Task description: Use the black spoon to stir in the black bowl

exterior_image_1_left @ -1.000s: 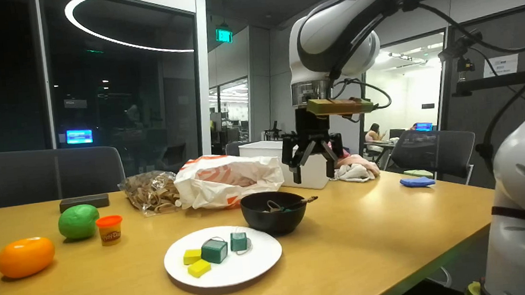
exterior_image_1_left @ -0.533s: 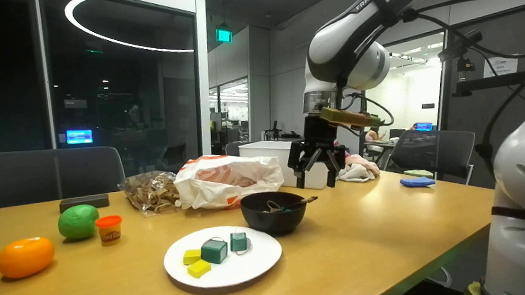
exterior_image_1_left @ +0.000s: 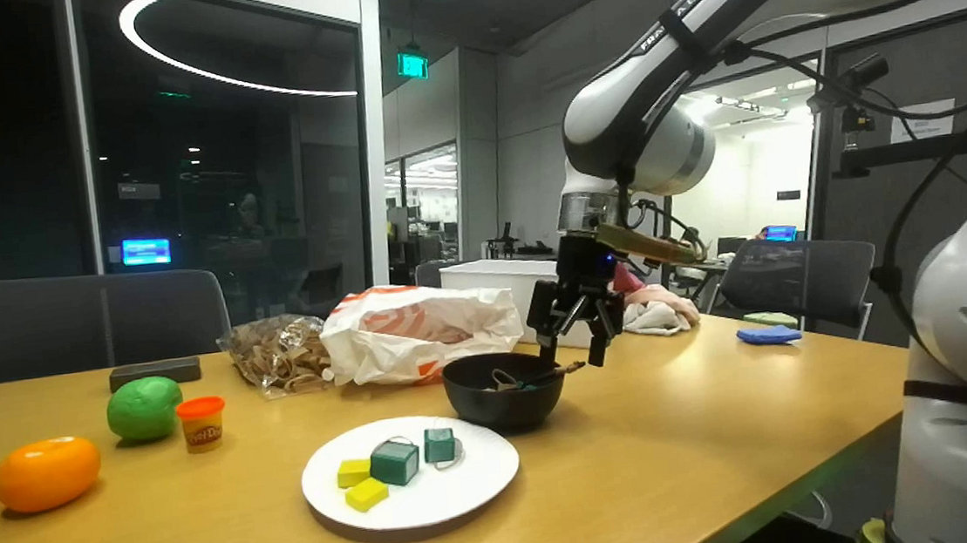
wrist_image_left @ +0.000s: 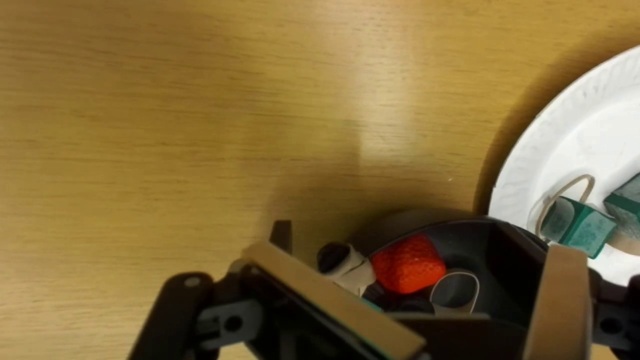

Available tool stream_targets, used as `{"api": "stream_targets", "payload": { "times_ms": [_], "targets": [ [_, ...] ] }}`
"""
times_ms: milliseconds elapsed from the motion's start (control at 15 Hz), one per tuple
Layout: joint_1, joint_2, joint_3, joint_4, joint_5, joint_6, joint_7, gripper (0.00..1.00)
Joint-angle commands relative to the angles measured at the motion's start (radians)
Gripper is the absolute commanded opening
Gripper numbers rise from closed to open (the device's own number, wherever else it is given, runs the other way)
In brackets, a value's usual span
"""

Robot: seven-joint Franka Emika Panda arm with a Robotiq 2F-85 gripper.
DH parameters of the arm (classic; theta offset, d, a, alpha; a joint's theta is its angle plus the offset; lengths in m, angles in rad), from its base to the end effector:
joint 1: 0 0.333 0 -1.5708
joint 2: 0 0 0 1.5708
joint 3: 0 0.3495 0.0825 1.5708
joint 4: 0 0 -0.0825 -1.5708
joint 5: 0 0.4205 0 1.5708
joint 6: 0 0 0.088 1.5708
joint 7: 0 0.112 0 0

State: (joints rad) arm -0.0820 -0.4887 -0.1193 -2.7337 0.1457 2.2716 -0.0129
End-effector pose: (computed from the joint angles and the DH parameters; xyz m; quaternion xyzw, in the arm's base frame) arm 0.3737 -0.0688 0.3719 -0.9875 0.1332 -0.0188 0.0826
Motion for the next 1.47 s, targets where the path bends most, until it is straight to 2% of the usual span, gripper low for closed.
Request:
{"api": "stream_targets", "payload": {
  "times_ms": [0,467,533,600,667,733,1133,1400],
  "targets": [
    [0.025,0.022,-0.021,0.003,0.028,0.059,-0.084,1.00],
    [0.042,0.035,-0.058,0.017,0.080,0.074,-0.172,0.98],
    [0.040,0.033,-0.066,0.018,0.085,0.075,-0.178,0.74],
    [0.038,0.033,-0.072,0.019,0.090,0.074,-0.183,0.74],
    [0.036,0.034,-0.080,0.021,0.094,0.071,-0.190,0.69],
    [0.033,0.036,-0.087,0.022,0.096,0.068,-0.193,0.59],
    [0.029,0.051,-0.104,0.023,0.097,0.059,-0.197,0.14],
    [0.027,0.040,-0.097,0.023,0.094,0.053,-0.182,0.05]
  ]
}}
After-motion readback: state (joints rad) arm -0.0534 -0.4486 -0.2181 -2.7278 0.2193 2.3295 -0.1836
